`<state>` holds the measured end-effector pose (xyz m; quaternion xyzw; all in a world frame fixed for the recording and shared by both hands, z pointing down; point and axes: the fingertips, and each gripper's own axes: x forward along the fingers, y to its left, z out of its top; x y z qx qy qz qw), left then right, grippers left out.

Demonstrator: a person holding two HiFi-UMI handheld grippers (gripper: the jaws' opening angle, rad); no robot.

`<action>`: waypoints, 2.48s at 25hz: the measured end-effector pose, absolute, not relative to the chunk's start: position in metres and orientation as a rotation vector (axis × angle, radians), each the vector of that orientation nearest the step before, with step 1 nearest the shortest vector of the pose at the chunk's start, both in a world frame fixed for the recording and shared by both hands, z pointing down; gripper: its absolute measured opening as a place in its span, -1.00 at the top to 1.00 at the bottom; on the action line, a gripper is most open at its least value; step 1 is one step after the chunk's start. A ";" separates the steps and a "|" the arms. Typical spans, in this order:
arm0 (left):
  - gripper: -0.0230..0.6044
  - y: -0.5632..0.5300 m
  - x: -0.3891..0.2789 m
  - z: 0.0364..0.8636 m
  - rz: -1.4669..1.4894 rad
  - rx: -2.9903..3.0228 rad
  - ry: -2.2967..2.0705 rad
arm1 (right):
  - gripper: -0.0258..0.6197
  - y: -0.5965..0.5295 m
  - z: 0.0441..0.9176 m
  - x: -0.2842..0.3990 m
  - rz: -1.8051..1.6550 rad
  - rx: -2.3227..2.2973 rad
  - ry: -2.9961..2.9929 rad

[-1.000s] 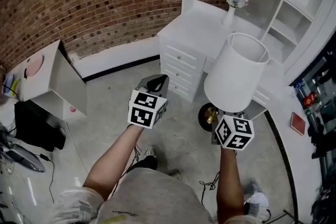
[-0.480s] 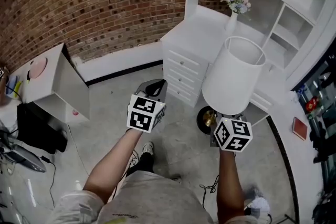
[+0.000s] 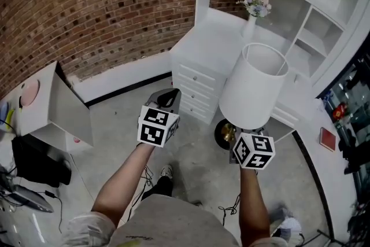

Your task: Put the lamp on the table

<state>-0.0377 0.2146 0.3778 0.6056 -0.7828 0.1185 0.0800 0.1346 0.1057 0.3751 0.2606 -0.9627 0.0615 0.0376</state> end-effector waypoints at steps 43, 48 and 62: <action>0.94 0.046 -0.187 0.388 0.301 2.234 -1.956 | 0.48 0.009 0.372 -0.008 0.212 1.235 -2.773; 0.94 0.028 -0.176 0.391 0.326 2.271 -1.927 | 0.48 -0.004 0.374 0.000 0.218 1.271 -2.767; 0.94 -0.061 -0.168 0.402 0.361 2.252 -1.923 | 0.48 -0.092 0.385 0.007 0.231 1.250 -2.782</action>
